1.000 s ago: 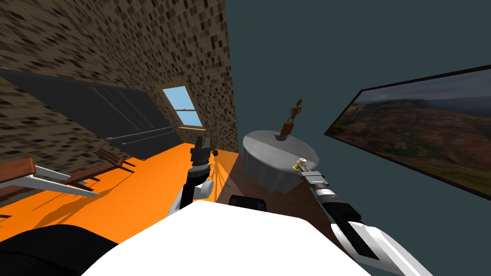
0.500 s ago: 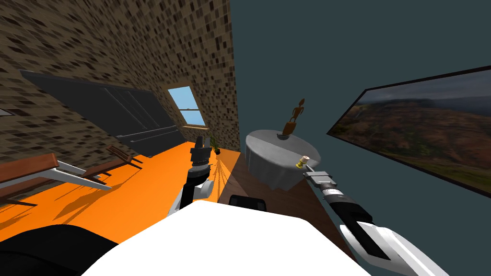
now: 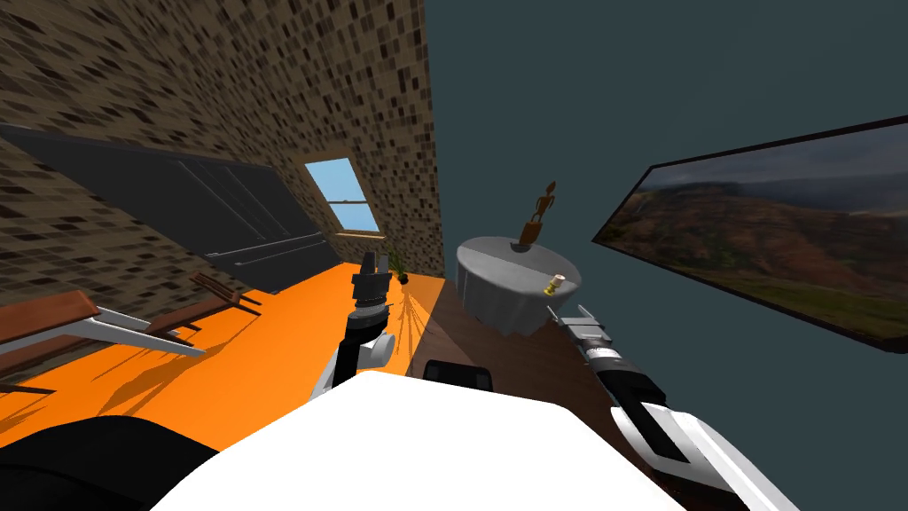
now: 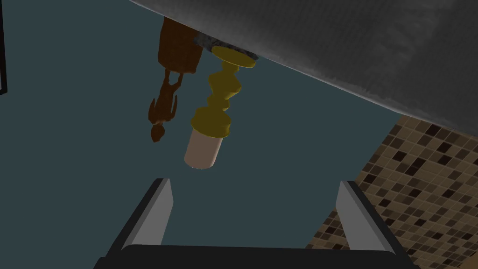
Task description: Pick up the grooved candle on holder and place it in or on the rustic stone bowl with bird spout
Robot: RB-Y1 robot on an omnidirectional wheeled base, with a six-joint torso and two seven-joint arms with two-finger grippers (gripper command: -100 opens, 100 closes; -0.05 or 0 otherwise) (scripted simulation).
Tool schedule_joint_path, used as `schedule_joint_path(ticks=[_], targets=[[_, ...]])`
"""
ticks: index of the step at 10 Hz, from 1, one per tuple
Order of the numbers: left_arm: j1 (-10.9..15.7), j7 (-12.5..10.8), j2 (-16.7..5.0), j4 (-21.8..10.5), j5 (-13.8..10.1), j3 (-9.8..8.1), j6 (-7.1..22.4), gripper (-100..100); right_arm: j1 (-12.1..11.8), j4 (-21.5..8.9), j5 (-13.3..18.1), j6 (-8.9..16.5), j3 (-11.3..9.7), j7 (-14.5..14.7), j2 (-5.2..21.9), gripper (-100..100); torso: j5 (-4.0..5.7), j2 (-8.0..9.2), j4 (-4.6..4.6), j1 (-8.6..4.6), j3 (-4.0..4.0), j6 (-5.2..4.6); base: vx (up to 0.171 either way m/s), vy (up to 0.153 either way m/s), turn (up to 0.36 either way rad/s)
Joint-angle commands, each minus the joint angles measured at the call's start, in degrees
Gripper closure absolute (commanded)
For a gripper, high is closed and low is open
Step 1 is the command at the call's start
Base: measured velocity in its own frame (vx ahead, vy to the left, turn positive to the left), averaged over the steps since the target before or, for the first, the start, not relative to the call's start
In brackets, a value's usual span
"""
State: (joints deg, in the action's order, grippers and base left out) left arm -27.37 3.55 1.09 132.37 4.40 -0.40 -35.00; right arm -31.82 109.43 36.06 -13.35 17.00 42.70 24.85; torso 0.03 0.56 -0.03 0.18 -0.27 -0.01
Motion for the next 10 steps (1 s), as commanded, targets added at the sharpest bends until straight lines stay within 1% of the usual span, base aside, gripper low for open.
schedule_joint_path(ticks=[1,2,3,6,8,10], targets=[[0.0,0.0,0.0,0.0,0.0,0.0,0.0,0,1.7,-2.2,0.0,-1.7,0.1,0.0,-2.0,-100,0.0,0.0,0.0,0.0,0.0,0.0,-0.218,0.102,-0.083],[0.0,0.0,0.0,0.0,0.0,0.0,0.0,0,2.7,-3.5,0.1,-2.5,0.1,0.2,-3.2,-100,0.01,0.04,-0.02,-0.01,-0.03,0.0,-0.164,0.073,-0.069],[0.0,0.0,0.0,0.0,0.0,0.0,0.0,0,3.3,-4.2,0.1,-2.8,0.2,0.2,-3.7,-100,0.02,-0.1,0.01,-0.11,0.04,0.01,-0.093,0.032,-0.035],[0.0,0.0,0.0,0.0,0.0,-0.01,0.0,0,5.7,-7.1,0.2,-4.5,0.4,0.9,-6.4,-100,0.07,-0.59,0.12,-0.36,0.33,0.02,-0.043,0.007,-0.051],[0.0,0.0,0.0,0.0,0.0,-0.01,0.0,0,7.8,-8.2,0.9,-5.6,0.6,2.7,-8.5,-100,0.1,-0.83,0.17,-0.52,0.46,0.03,0.038,-0.05,-0.032],[0.0,0.0,0.0,0.0,0.0,-0.02,0.0,0,10.1,-9.0,1.9,-6.6,0.8,5.0,-10.4,-100,0.15,-1.12,0.23,-0.72,0.63,0.04,0.106,-0.098,0.006]])
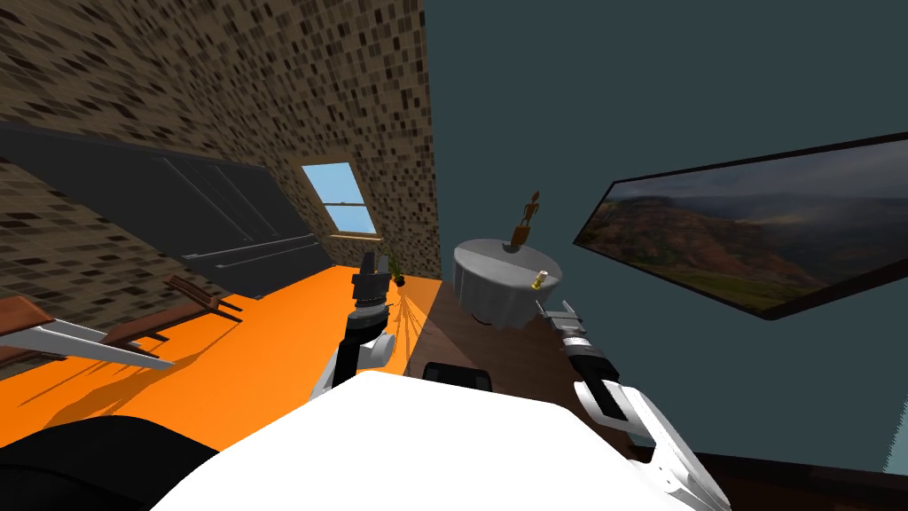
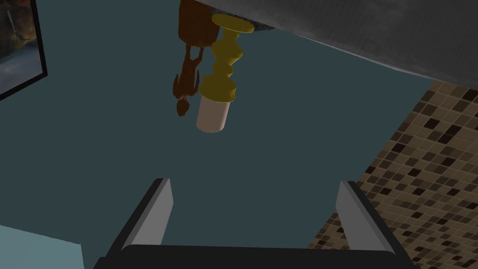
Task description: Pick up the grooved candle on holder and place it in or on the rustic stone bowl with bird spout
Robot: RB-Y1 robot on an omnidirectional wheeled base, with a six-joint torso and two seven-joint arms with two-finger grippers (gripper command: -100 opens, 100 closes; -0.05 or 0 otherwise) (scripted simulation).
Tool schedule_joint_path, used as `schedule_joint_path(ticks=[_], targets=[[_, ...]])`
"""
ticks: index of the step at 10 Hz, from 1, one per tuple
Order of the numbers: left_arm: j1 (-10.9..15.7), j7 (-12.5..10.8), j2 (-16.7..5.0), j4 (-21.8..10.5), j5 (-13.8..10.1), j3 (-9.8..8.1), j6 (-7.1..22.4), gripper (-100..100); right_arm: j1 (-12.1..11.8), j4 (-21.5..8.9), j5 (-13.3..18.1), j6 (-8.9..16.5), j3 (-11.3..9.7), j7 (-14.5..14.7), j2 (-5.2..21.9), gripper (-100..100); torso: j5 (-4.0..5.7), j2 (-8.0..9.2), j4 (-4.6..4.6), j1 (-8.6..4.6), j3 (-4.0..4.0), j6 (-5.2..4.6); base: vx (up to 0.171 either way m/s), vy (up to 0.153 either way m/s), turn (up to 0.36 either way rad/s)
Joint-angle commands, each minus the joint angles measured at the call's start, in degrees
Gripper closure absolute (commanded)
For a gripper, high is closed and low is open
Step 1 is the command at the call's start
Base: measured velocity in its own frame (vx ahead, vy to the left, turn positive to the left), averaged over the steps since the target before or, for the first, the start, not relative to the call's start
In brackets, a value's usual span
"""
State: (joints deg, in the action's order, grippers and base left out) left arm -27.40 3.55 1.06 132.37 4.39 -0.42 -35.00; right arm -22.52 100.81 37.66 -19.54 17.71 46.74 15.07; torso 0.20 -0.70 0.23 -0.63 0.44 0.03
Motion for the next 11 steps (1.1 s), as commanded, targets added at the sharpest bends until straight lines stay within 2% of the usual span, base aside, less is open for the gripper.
schedule_joint_path(ticks=[1,5,6,7,8,9,10,11], targets=[[0.0,0.0,0.0,0.0,0.0,0.0,0.0,0,2.0,-0.7,0.9,-0.9,0.2,2.2,-1.6,-100,0.0,0.0,0.0,0.0,0.0,0.0,0.147,-0.129,0.031],[0.0,0.0,0.0,0.0,0.0,0.0,0.0,0,5.5,-1.7,2.7,-1.8,0.3,6.2,-4.3,-100,0.02,-0.28,0.07,-0.08,0.17,0.0,0.167,-0.115,0.035],[0.0,0.0,0.0,0.0,0.0,0.0,0.0,0,4.9,-1.4,2.4,-1.7,0.2,5.5,-4.0,-100,0.03,-0.25,0.07,-0.1,0.15,0.0,0.071,-0.058,0.018],[0.0,0.0,0.0,0.0,0.0,0.0,0.0,0,5.0,-1.4,2.5,-1.7,0.2,5.7,-4.0,0,-0.01,0.05,0.02,0.13,0.0,-0.02,0.014,-0.012,0.001],[0.0,0.0,0.0,0.0,0.0,0.01,0.0,0,5.3,-0.1,2.3,-0.1,0.3,4.7,-2.7,-100,-0.06,0.28,-0.04,0.31,-0.14,-0.02,0.03,0.012,0.066],[0.0,0.0,0.0,0.0,0.0,0.01,0.0,0,5.4,0.6,2.3,0.8,0.4,4.1,-2.1,-100,-0.09,0.31,-0.06,0.42,-0.17,0.0,0.041,0.023,0.058],[0.0,0.0,0.0,0.0,0.0,0.01,0.0,0,5.0,0.6,2.3,0.4,0.2,4.3,-2.2,-100,-0.11,0.3,-0.06,0.48,-0.16,-0.01,0.018,0.009,0.006],[0.0,0.0,0.0,0.0,0.0,0.01,0.0,0,5.0,0.8,2.3,0.7,0.2,4.1,-2.1,100,-0.1,0.37,-0.06,0.46,-0.19,-0.02,0.0,0.0,0.0]])
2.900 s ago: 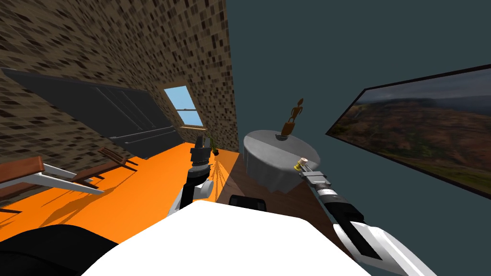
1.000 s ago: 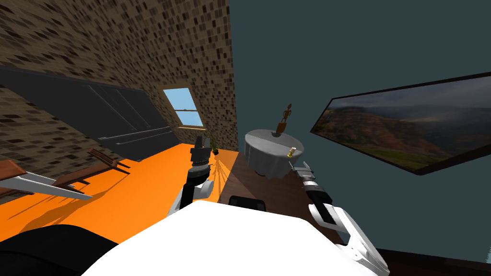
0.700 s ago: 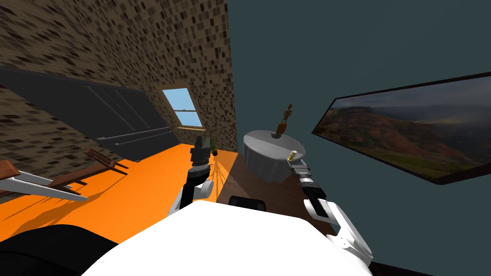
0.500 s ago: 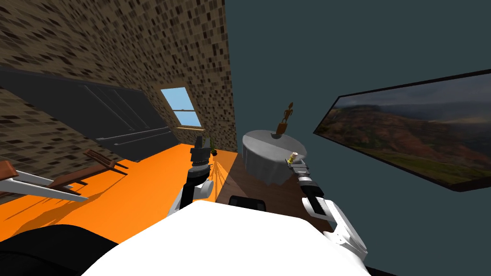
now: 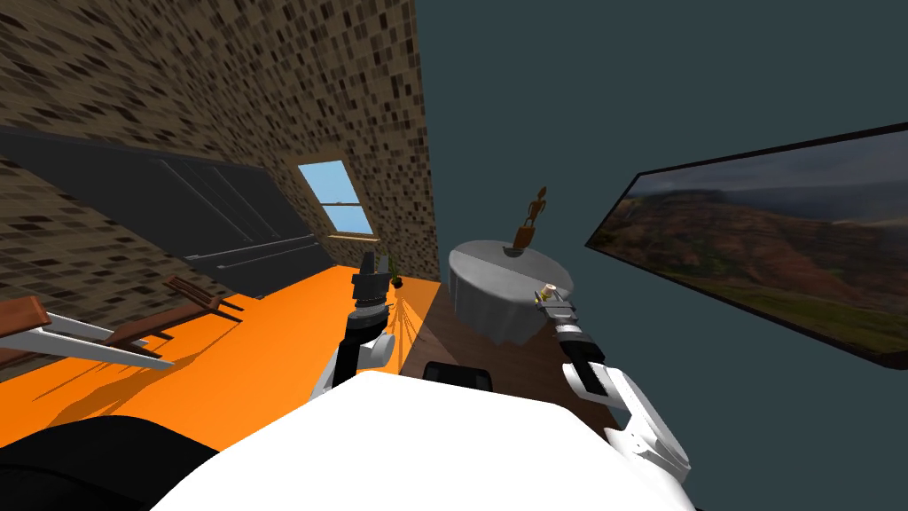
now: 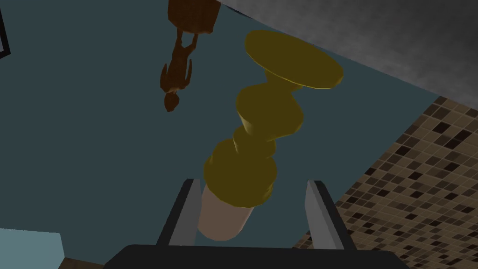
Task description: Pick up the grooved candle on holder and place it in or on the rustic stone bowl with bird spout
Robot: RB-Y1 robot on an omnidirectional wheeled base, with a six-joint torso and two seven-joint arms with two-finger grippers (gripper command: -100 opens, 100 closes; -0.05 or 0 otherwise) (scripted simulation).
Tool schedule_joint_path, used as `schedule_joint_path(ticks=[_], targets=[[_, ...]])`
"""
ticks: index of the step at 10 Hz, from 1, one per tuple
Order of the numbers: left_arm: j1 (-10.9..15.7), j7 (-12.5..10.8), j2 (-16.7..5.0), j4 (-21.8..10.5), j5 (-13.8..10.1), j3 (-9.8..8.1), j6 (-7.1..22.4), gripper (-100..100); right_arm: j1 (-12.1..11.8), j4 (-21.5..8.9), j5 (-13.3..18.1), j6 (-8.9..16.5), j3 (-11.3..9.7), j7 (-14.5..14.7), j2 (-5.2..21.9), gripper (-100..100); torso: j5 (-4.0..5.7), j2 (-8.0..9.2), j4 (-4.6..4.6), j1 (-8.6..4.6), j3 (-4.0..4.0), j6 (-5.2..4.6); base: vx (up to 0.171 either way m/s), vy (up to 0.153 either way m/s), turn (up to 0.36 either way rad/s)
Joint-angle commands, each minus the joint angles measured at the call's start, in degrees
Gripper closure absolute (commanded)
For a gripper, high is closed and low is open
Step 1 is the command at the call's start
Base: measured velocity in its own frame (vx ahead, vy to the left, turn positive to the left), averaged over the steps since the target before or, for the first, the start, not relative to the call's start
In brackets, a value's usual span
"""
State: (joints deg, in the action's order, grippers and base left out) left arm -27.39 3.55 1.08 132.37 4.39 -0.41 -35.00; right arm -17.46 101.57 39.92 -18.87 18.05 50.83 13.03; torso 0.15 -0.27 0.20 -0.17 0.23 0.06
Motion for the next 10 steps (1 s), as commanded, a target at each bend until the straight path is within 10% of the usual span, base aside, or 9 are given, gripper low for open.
schedule_joint_path(ticks=[1,4,5,6,8,9,10], targets=[[0.0,0.0,0.0,0.0,0.0,0.0,0.0,0,0.0,0.0,0.0,0.0,0.0,0.0,0.0,100,0.0,0.0,0.0,0.0,0.0,0.0,0.006,-0.009,-0.015],[0.0,0.0,0.0,0.0,0.0,0.0,0.0,0,0.1,0.1,-0.1,0.0,0.1,-0.1,0.0,100,0.04,-0.09,0.12,0.08,0.11,0.04,0.0,0.0,0.0],[0.0,0.0,0.0,0.0,0.0,0.0,0.0,0,0.1,0.1,-0.1,0.0,0.1,-0.1,0.0,0,0.04,-0.1,0.12,0.08,0.11,0.04,0.0,0.0,0.0],[0.0,0.0,0.0,0.0,0.0,0.0,0.0,0,0.1,-1.5,0.1,-1.5,-0.1,1.1,-1.3,100,0.04,-0.11,0.12,0.08,0.11,0.04,-0.017,-0.012,-0.045],[0.0,0.0,0.0,0.0,0.0,0.0,0.0,0,0.7,-1.3,0.1,-1.7,0.1,1.2,-1.4,100,0.43,0.15,0.5,0.0,0.18,-0.09,-0.016,-0.017,-0.026],[0.0,0.0,0.0,0.0,0.0,0.0,0.0,0,0.7,-1.4,0.1,-1.9,0.1,1.3,-1.5,0,0.45,0.13,0.54,-0.01,0.2,-0.09,0.0,0.0,0.0],[0.0,0.0,0.0,0.0,0.0,0.0,0.0,0,1.4,-2.3,-1.9,-1.0,0.2,1.2,-0.1,100,0.45,0.1,0.54,0.0,0.22,-0.09,-0.129,0.006,0.108]])
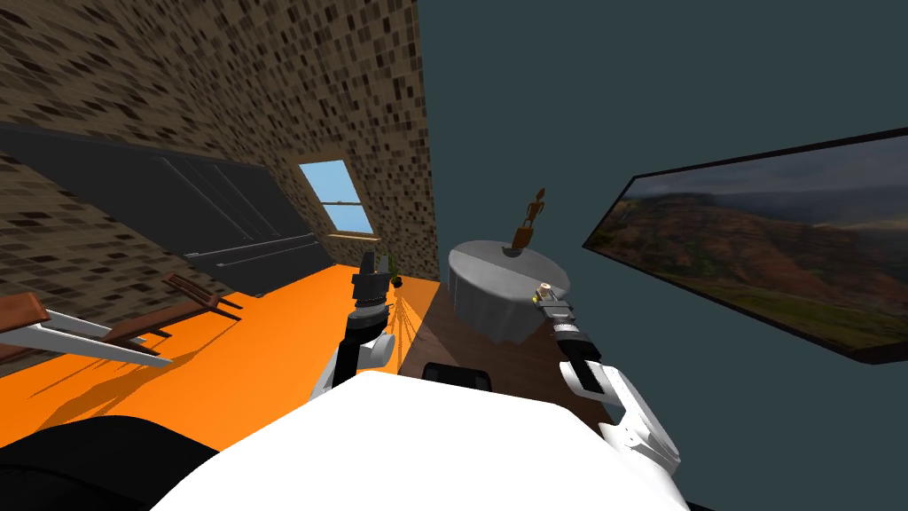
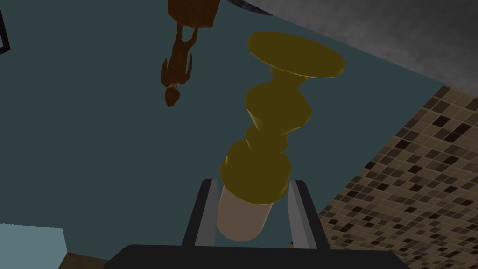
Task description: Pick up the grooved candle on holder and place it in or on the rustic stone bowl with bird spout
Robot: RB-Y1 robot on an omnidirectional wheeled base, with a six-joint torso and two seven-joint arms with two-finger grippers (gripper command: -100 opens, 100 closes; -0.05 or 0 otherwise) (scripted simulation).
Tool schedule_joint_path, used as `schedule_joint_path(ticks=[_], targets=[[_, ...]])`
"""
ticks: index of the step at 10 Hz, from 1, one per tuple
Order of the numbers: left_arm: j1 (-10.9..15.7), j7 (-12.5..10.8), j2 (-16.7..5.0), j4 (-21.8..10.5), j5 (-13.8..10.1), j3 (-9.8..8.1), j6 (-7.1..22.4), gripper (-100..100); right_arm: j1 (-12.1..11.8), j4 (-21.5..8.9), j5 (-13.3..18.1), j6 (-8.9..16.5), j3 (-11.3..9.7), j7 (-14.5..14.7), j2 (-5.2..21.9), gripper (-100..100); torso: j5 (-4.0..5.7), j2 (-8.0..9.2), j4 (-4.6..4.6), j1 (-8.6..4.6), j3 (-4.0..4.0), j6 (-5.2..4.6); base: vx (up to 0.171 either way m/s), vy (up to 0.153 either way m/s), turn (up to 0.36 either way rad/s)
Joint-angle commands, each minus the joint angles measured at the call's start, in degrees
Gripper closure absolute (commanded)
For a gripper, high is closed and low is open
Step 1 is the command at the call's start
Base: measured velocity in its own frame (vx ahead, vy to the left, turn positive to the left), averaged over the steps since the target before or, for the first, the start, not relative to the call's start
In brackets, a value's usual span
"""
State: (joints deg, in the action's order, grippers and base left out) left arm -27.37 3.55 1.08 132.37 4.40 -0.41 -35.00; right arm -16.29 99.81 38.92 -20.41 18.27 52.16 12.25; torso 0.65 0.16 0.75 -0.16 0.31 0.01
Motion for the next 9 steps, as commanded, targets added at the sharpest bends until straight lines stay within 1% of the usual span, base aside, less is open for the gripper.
schedule_joint_path(ticks=[1,3,4,6,9], targets=[[0.0,0.0,0.0,0.0,0.0,0.0,0.0,0,0.6,-0.9,-1.8,1.0,0.1,-0.1,1.6,100,0.0,0.0,0.0,0.0,0.0,0.0,-0.196,-0.003,0.143],[0.0,0.0,0.0,0.0,0.0,0.0,0.0,0,1.7,-2.1,-3.7,2.2,0.4,0.2,3.8,100,0.1,0.43,-0.01,-0.22,-0.22,-0.12,-0.2,-0.055,0.099],[0.0,0.0,0.0,0.0,0.0,-0.01,0.0,0,2.4,-2.9,-4.9,3.1,0.5,0.4,5.2,100,0.13,0.46,-0.03,-0.38,-0.24,-0.13,-0.151,-0.101,0.103],[0.0,0.0,0.0,0.0,0.0,-0.01,0.0,0,3.9,-4.7,-7.3,5.0,0.9,0.9,8.3,100,0.19,0.25,0.01,-0.67,-0.13,-0.11,-0.133,-0.137,0.148],[0.0,0.0,0.0,0.0,0.0,-0.02,0.0,0,6.8,-8.1,-11.4,8.5,1.1,1.9,13.8,100,0.27,-0.09,0.08,-1.0,0.07,-0.07,-0.088,-0.172,0.165]])
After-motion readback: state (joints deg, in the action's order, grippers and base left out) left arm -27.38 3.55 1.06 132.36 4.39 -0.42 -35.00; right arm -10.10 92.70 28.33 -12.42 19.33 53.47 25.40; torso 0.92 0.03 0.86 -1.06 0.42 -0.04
